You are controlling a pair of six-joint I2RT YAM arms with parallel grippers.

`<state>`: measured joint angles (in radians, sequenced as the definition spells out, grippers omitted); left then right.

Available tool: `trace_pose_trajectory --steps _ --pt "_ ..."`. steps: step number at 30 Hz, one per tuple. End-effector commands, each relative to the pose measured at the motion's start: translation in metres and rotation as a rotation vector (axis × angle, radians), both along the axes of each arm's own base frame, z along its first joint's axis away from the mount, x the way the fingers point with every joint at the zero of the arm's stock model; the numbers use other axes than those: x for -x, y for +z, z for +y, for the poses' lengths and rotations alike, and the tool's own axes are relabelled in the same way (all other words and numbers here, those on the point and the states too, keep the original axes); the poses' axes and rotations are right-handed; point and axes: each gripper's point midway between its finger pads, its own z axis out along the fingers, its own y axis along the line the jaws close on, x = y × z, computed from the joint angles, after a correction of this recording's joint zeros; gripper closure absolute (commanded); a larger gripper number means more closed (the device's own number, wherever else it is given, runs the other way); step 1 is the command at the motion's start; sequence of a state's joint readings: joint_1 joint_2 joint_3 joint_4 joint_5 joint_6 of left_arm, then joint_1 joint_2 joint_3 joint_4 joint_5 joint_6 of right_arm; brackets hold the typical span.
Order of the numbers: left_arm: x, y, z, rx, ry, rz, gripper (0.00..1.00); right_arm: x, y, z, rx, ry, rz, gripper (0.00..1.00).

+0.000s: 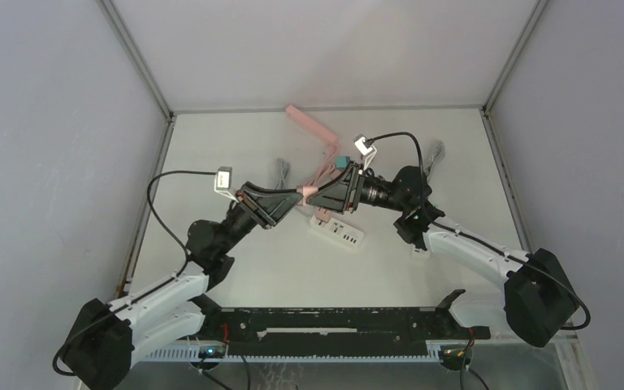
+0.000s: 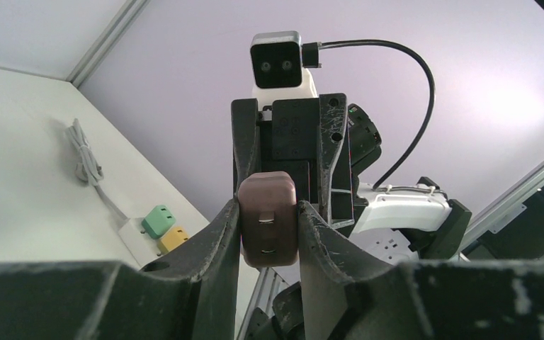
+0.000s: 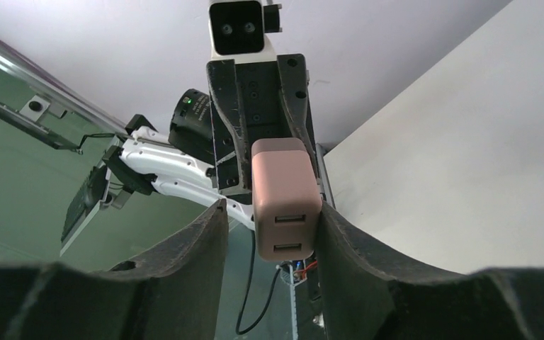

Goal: Insert the plug
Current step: Adjust the plug.

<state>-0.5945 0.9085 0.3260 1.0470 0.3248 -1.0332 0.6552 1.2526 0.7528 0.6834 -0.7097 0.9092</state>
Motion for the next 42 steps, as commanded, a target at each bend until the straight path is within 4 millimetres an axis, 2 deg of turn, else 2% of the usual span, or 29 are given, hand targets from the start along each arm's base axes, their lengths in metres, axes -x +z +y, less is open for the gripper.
trace_pose_trajectory --steps 1,9,12,17,24,31,36,42 --pt "0.01 0.017 0.0 0.059 -0.024 -0.056 1.0 0.006 0.027 0.0 -0.069 0.035 -0.067 0.47" --pt "0.011 0.013 -0.005 0.045 -0.042 -0.058 0.97 0.007 0.026 0.0 -0.061 0.044 -0.087 0.64" --pt "0.01 0.008 -0.006 0.034 -0.04 -0.054 0.93 0.009 0.025 -0.002 -0.05 0.049 -0.102 0.76" --pt "0.006 -0.004 -0.007 -0.019 -0.019 -0.041 0.81 0.009 0.019 -0.006 0.0 0.046 -0.126 0.85" --pt "-0.008 -0.029 -0.003 -0.151 0.073 0.006 0.62 0.002 0.011 -0.02 0.106 0.023 -0.169 0.92" --pt "-0.023 -0.049 0.015 -0.311 0.217 0.06 0.39 -0.008 -0.016 -0.039 0.318 -0.05 -0.197 0.98" --pt "-0.032 -0.071 0.027 -0.367 0.293 0.13 0.32 -0.021 -0.032 -0.058 0.478 -0.103 -0.222 1.0" --pt "-0.04 -0.098 0.03 -0.427 0.319 0.228 0.31 -0.025 -0.048 -0.077 0.68 -0.103 -0.231 0.99"
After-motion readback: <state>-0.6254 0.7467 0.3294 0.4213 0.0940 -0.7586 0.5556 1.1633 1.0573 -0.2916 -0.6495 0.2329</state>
